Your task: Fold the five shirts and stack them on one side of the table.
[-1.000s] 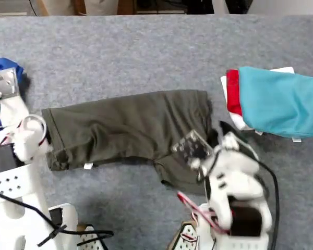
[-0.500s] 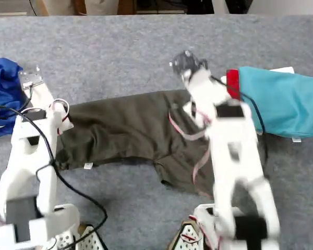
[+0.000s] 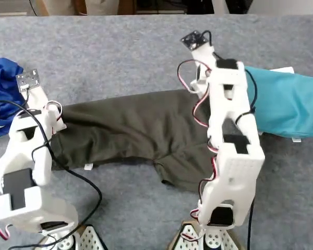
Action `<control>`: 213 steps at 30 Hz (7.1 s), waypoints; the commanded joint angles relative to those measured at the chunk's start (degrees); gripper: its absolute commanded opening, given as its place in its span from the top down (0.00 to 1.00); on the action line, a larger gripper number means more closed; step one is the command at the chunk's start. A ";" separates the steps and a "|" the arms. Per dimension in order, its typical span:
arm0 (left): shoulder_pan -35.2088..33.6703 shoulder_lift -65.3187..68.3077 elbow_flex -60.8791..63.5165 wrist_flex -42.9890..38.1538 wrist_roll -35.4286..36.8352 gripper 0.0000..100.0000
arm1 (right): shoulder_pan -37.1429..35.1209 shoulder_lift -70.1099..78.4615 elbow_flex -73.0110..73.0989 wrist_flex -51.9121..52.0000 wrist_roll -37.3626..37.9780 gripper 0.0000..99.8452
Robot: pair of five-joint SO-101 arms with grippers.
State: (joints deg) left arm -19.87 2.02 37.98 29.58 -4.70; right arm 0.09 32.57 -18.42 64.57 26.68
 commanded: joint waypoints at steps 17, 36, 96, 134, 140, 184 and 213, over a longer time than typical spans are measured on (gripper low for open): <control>6.95 -29.14 3.52 31.65 -7.30 0.98 | -7.08 -3.74 -20.62 32.09 0.53 0.98; 0.70 -5.49 4.22 26.73 -4.66 0.98 | 0.48 17.27 -24.48 17.76 0.79 0.98; -8.62 -29.93 26.37 0.70 -7.12 0.98 | -17.98 -59.03 84.88 -5.10 34.29 0.74; -8.70 -29.93 26.46 0.88 -7.12 0.98 | -14.20 -23.69 27.12 12.66 44.13 1.00; -8.70 -29.93 26.46 0.88 -7.21 0.98 | -15.87 -9.36 6.02 19.69 48.35 1.00; -8.53 -29.85 26.46 0.79 -7.21 0.98 | -15.60 -6.20 13.05 -5.63 25.85 1.00; -8.62 -29.85 26.55 0.79 -7.21 0.98 | -9.71 -4.09 18.42 14.24 32.97 1.00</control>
State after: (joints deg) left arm -27.96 -27.87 66.46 30.99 -12.35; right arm -12.04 30.55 -2.15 76.44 58.86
